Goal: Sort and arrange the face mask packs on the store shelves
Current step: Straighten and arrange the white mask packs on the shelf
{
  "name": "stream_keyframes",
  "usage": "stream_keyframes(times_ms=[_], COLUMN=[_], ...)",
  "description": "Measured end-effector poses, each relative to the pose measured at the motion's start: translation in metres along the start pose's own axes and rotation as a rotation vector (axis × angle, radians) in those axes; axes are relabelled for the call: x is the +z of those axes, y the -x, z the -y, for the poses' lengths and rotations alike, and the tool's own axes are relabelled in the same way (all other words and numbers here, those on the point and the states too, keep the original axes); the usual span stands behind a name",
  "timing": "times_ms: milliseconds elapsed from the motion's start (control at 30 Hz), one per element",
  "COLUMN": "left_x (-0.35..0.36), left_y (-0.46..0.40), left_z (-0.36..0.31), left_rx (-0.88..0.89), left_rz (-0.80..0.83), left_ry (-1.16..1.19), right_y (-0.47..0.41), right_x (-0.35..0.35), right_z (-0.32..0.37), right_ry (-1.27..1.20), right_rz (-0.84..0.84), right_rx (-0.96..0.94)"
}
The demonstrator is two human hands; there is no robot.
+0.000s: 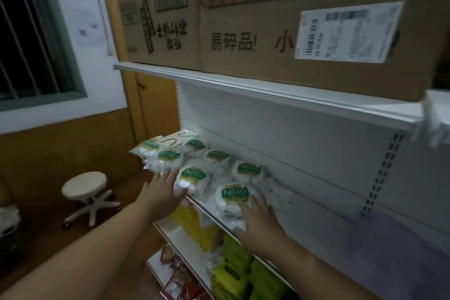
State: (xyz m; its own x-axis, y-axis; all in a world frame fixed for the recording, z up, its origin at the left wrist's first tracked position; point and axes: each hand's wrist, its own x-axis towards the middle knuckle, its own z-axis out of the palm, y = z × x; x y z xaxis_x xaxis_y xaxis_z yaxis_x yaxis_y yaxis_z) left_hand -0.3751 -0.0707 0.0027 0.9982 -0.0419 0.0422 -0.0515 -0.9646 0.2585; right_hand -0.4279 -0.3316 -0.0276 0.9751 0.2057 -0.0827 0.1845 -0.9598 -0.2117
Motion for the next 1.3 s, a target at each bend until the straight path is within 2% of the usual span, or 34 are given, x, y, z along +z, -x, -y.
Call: stream_keyframes(times_ms=[300,500,867,1167,1300], left_x=[0.003,-0.024,-0.025,-0.023,-0.02], left_y=[-0.07,-0.135,-0.244,-0.372,-0.416], left_z=[0.093,0.138,0.187,0.289,0.306], left_rx=[-0.114,-0.222,-0.135,0.018,0.109], left_rz=[0.034,0.065,0.123,0.127,0.132], left_ry=[0.01,-0.001,0.082,0.143,0.239], right_y=[-0.134,-0.23,-0.349,-0.474,-0.508], right_x=[0.024,0.019,0.03,0.034,0.035], right_z=[0.057,0.085,0.12,0.195,0.213], right_ry=[-0.062,-0.071,-0.077,-0.062,0.007], right_rz=[0.022,0.033,0.057,0.0,-0.024], right_rx=[-0.115,-0.196,-0.165,-0.004,0.155])
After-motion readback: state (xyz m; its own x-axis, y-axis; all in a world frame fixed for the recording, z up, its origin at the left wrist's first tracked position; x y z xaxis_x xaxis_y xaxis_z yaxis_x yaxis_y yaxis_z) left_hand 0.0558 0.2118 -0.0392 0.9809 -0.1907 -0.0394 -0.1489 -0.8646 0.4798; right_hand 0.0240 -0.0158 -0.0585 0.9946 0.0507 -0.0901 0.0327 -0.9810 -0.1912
